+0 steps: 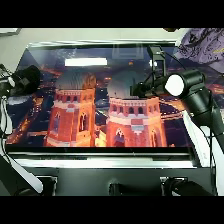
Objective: Fold the clothes and pants, and hang the long-sleeved shirts on hangers.
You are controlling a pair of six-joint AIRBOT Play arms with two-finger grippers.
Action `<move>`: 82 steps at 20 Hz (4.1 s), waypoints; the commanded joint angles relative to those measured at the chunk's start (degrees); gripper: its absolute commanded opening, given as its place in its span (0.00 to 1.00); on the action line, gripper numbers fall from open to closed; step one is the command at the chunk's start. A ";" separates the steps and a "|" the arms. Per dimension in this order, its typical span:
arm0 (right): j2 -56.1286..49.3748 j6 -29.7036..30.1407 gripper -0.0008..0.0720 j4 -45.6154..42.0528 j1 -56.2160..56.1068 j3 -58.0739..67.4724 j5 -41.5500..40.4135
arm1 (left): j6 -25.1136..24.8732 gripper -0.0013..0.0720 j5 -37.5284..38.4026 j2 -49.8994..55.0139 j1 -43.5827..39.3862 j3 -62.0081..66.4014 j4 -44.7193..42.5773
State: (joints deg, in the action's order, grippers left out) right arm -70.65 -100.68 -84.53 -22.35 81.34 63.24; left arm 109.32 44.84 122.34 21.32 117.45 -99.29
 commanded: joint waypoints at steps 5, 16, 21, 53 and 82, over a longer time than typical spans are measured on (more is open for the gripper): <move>0.00 -0.02 0.06 0.02 -0.04 0.07 0.00 | -11.43 0.04 20.92 -22.27 -1.29 -0.11 18.45; 0.00 -0.02 0.06 0.02 -0.04 0.07 0.00 | -7.15 0.04 48.04 -46.05 -28.68 -5.38 23.47; 0.00 0.00 0.06 0.00 -0.04 0.07 0.00 | 2.60 0.04 42.05 -45.09 -47.87 -16.22 20.44; -17.84 23.19 0.68 58.80 16.94 -23.98 -7.69 | -6.27 1.00 25.57 -38.47 -25.97 -37.44 21.31; -20.04 25.86 0.05 56.39 11.08 -21.90 -7.32 | -19.69 0.89 9.01 -17.33 -22.43 -37.27 52.09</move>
State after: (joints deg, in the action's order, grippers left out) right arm -91.33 -74.00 -27.24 -11.35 59.37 54.15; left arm 94.39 55.96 100.42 -0.97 80.09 -54.98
